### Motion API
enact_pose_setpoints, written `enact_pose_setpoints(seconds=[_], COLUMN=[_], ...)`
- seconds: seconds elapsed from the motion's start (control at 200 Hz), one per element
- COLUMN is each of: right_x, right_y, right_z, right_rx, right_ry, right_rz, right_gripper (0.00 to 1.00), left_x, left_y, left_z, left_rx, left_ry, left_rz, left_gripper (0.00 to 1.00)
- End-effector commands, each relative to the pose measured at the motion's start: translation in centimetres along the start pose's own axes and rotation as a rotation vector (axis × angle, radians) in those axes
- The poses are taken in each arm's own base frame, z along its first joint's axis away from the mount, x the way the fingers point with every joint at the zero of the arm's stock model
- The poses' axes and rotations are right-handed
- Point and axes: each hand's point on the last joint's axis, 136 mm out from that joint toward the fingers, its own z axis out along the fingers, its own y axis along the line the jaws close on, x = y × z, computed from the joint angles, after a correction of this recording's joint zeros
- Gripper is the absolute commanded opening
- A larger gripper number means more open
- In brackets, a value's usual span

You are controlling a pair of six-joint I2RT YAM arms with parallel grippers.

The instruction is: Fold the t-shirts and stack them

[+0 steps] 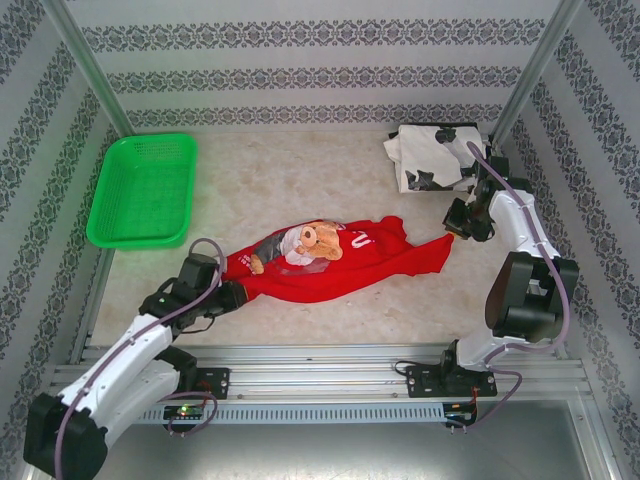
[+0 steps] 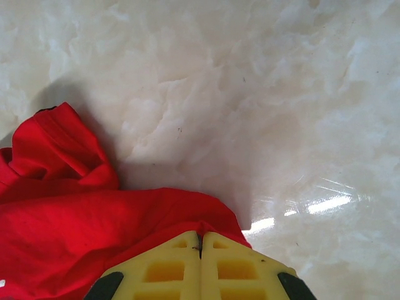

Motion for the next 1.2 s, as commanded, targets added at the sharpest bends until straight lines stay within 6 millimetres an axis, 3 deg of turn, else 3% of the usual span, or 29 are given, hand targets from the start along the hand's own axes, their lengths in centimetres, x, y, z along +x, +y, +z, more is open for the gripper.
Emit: enact_pose_setpoints(seconds=[0.0, 0.16, 0.405, 0.525, 0.674, 0.874, 0.994, 1.194], right_x=[-0.6, -1.4, -3.4, -4.7, -4.6, -3.3, -2.8, -2.3], right_y=[-0.1, -0.8, -2.2, -2.6, -2.6, -5.2, -7.3, -8.9], right_z=[-1.0, -2.2, -5.5, -7.1, -7.0, -6.2, -5.7, -5.0], right_rx=[-0.004, -0.013, -0.046, -0.079, -0.099, -0.022, 0.012, 0.057], right_ry=[-0.011, -0.037, -0.105, -0.146, -0.149, -0.146, -0.161, -0.165], right_rz=[-0.007, 0.01, 0.037, 0.059, 0.074, 0.136, 0.213, 0.252], right_gripper=[0.0, 0.0, 0.0, 0.0, 0.0, 0.0, 0.0, 0.0], left_x=[-0.6, -2.5, -7.8, -9.7, -10.8, -8.5, -5.3, -0.7], left_y=[-0.1, -0.5, -2.2, -2.7, -3.3, -4.4, -4.0, -4.6], left_z=[-2.1, -4.3, -9.4, -10.6, -11.1, -9.1, -6.0, -1.7], left_rx=[-0.037, -0.079, -0.143, -0.168, -0.163, -0.014, 0.044, 0.034], left_ry=[-0.029, -0.088, -0.213, -0.213, -0.219, -0.167, -0.088, 0.062], left_rz=[0.018, 0.021, 0.128, 0.192, 0.259, 0.246, 0.19, 0.207], left_gripper=[0.12, 0.02, 0.02, 0.03, 0.04, 0.05, 0.06, 0.11])
